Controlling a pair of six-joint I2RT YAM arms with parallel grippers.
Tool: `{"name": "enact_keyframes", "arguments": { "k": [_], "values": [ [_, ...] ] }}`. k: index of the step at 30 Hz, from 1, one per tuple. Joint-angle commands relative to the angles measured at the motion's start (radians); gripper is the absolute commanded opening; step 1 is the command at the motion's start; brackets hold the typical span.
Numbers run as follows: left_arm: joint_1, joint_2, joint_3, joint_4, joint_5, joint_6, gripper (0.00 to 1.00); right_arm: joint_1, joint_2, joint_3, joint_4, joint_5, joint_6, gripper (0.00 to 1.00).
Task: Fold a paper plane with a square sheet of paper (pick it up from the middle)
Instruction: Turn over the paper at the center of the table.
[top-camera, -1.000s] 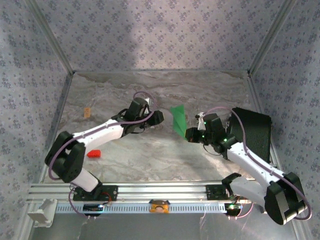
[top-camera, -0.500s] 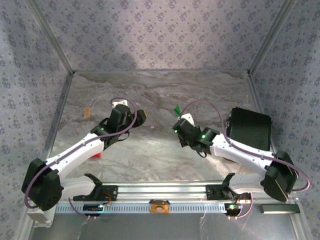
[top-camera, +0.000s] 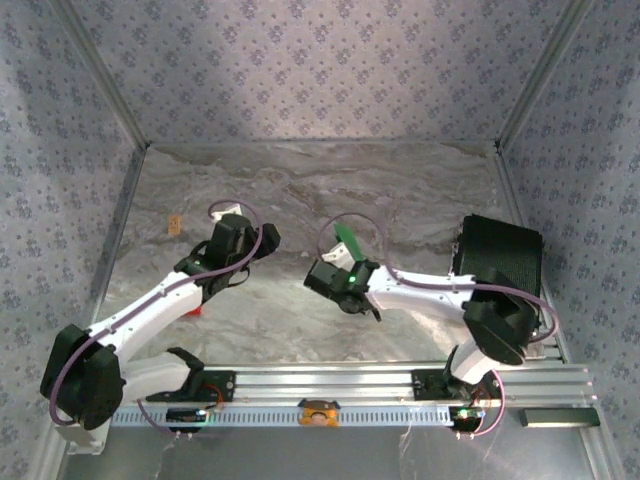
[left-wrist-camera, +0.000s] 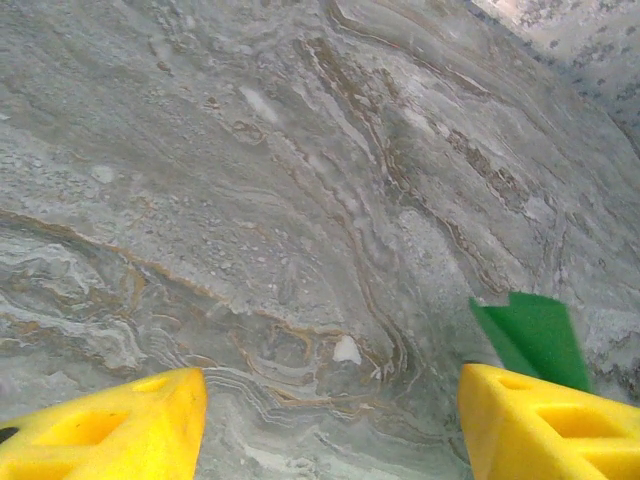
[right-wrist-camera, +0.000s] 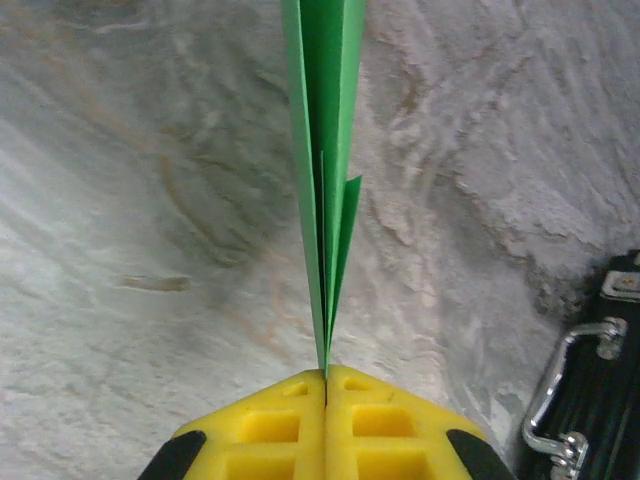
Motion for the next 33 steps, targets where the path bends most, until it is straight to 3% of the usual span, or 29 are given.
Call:
{"name": "enact_keyframes", "arguments": {
  "k": [1,7,13,17,24,29,33],
  "values": [
    [0.012,-0.032,-0.021,0.006,0.001,-0.015,0.67,0.024,0.058,0.046,-0.04,-0.071,-0.017,0.06],
    [0.022,-0.049,-0.034,-0.001,0.009,-0.021,0.67,0.017,0.08,0.046,0.046,-0.225,-0.007,0.1],
    [0.028,-0.034,-0.041,0.019,0.033,-0.028,0.67,-0.045,0.008,-0.027,0.194,-0.465,-0.019,0.24],
    [0.029,-0.003,-0.029,0.029,0.076,-0.018,0.68,-0.123,-0.077,-0.095,0.282,-0.608,0.009,0.37],
    [0.031,0.06,-0.007,0.069,0.181,0.001,0.67,-0.346,-0.207,-0.271,0.563,-0.994,0.052,0.42],
    [0.031,0.1,0.012,0.073,0.232,-0.002,0.67,-0.463,-0.184,-0.301,0.632,-1.154,0.081,0.39],
    [0.031,0.155,0.035,0.09,0.29,-0.009,0.67,-0.538,-0.081,-0.291,0.685,-1.284,0.111,0.23]
  ]
}}
